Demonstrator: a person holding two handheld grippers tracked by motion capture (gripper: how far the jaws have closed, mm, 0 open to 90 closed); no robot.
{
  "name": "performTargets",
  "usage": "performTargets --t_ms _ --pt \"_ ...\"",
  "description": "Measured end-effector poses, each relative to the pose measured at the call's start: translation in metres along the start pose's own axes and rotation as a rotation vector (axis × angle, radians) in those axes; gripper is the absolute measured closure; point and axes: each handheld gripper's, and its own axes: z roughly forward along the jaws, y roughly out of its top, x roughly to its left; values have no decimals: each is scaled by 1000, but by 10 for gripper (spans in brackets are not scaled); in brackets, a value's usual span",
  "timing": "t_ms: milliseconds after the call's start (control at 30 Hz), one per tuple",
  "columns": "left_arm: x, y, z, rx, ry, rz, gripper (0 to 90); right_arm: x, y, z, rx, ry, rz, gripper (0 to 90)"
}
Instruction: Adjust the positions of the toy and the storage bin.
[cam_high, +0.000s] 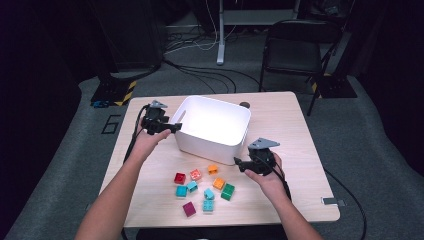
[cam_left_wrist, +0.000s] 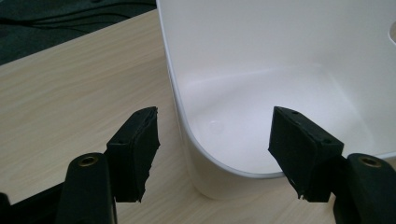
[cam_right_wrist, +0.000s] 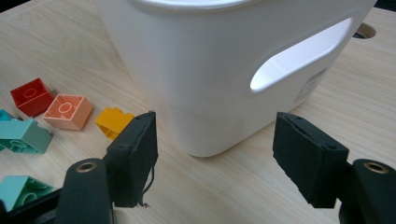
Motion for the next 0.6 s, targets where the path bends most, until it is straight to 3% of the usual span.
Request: performTargets --t_ms 67,300,600 --pt "1 -1 1 -1 -5 -9 332 1 0 0 0 4 1 303" --pt "-3 -6 0 -1 -33 31 392 1 1 5 6 12 -2 307" --pt "-10 -33 -13 -4 -40 26 383 1 3 7 0 22 -7 318"
